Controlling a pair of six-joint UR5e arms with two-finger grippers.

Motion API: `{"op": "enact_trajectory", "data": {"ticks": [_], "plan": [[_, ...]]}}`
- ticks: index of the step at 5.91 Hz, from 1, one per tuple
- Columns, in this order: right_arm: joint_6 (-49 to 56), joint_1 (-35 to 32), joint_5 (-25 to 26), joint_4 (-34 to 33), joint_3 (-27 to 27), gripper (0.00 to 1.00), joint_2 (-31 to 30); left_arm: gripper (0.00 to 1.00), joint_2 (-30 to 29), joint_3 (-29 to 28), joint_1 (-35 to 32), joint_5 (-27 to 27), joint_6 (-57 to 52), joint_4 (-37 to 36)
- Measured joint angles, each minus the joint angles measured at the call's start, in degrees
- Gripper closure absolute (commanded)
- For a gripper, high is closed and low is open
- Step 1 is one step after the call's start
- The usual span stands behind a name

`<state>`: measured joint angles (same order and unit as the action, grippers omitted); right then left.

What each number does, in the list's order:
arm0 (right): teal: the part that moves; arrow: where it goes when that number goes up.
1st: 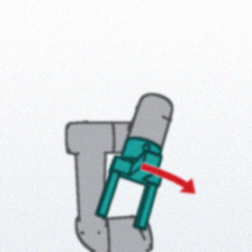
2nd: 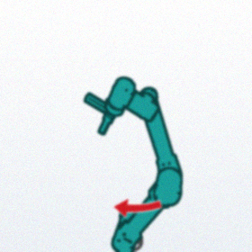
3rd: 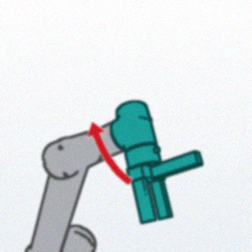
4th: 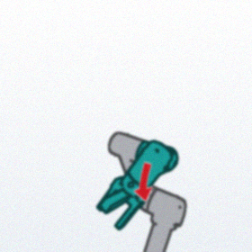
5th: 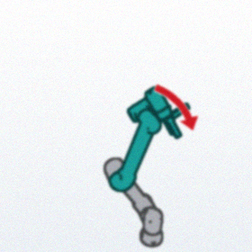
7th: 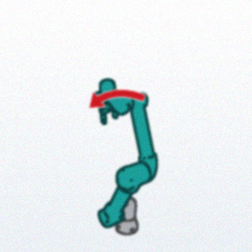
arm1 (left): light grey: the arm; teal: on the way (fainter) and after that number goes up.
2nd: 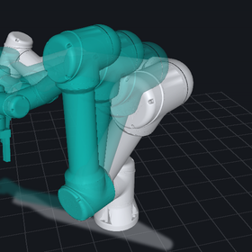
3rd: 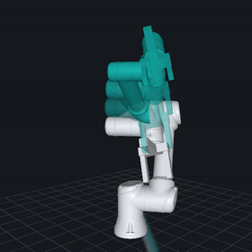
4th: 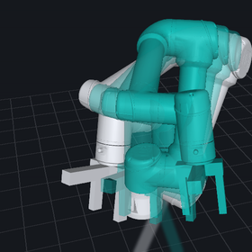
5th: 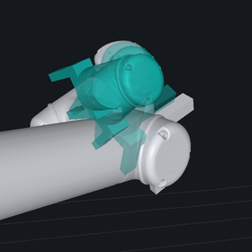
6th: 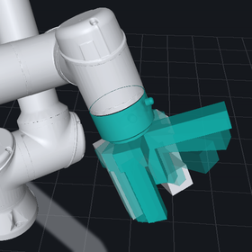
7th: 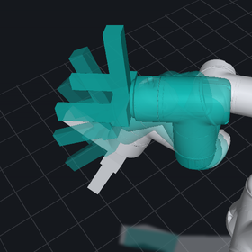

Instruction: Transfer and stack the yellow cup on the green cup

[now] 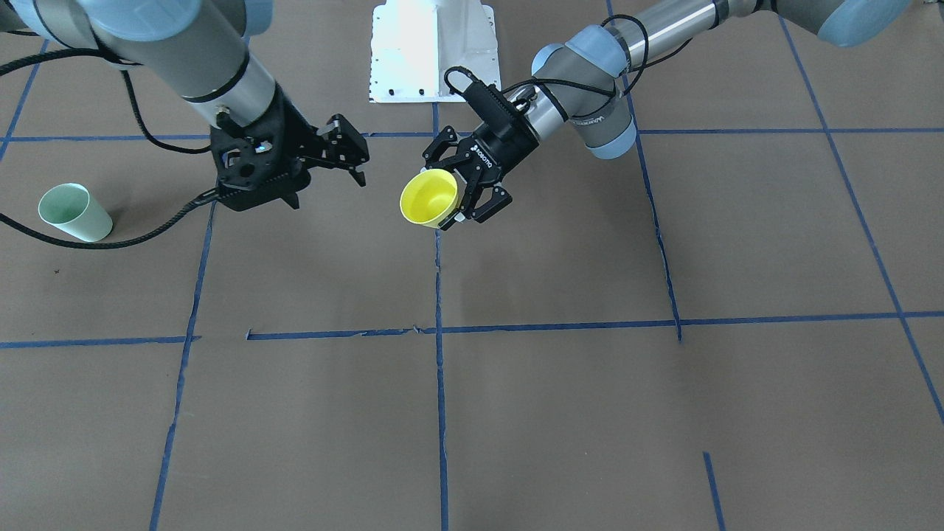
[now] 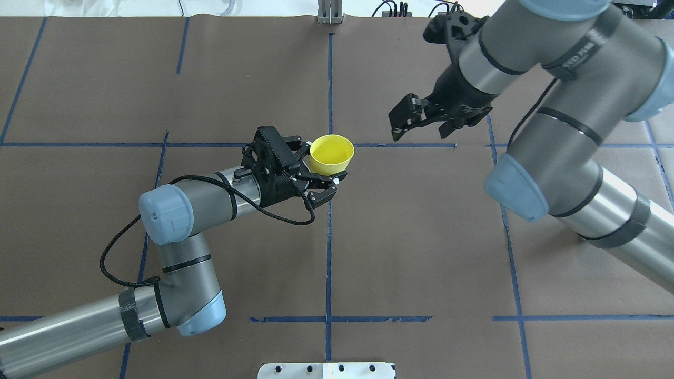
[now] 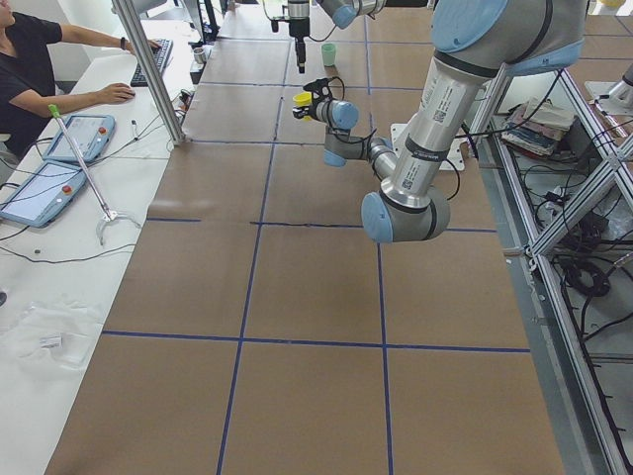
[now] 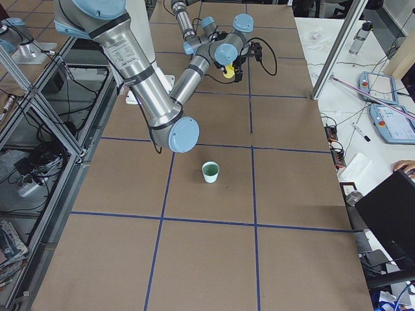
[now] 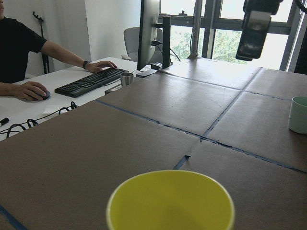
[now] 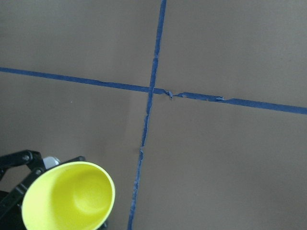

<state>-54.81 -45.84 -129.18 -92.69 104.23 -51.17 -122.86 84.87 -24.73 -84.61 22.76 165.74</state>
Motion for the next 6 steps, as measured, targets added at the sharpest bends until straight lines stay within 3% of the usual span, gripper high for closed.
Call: {"op": "enact_trajectory", "data": {"ticks": [3, 6], "plan": [[-3.31, 1.86, -0.06, 0.26, -7.61, 0.04, 6.22, 0.42, 0.0, 0.17, 0.74, 0.29, 0.03, 0.73], [-2.95, 3.15, -0.56, 4.48, -9.61, 0.04, 6.19, 0.42, 0.01, 0.39, 0.75, 0.32, 0.02, 0.77]]}}
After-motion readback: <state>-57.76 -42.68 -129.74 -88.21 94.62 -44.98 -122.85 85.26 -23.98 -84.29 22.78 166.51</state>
